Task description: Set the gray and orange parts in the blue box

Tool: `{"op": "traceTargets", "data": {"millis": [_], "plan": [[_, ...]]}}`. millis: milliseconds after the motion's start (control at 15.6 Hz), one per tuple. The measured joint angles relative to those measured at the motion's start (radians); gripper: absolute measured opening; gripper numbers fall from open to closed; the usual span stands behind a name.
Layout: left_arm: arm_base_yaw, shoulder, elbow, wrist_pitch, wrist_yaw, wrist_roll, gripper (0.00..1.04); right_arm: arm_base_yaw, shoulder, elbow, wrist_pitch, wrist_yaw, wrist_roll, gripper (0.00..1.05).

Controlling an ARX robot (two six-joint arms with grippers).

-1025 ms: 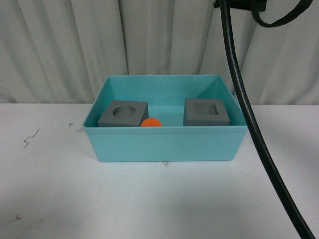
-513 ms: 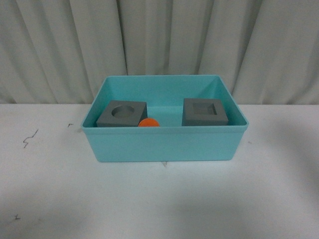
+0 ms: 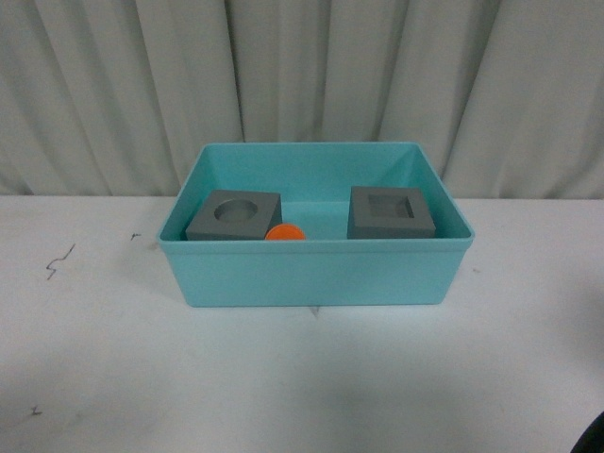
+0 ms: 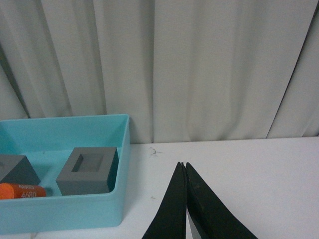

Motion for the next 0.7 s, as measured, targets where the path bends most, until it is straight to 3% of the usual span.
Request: {"op": "traceTargets", "data": {"millis": [192,320,513,577,705], "plan": [[0.0,0.0,0.0,0.0,0.0,0.0,0.98,-0.034,-0.124,-0.083,-0.035,-0.025,0.0,0.02],[0.0,0.0,0.0,0.0,-0.002,0.0,0.98,-0.101,-0.206,-0.128,-0.08,-0.096,0.0,0.02],[0.0,0.0,0.0,0.0,0.0,0.0,0.98,-0.109,-0.336,-0.175,-0.158,-0.1,0.0,0.02],[0.0,0.0,0.0,0.0,0.0,0.0,0.98,-0.109,-0.349,-0.208,-0.106,-0.1,0.0,0.02],[0.0,0.0,0.0,0.0,0.0,0.0,0.98,-0.109,-0.407,-0.237,-0.196,-0.101,0.0,0.02]]}}
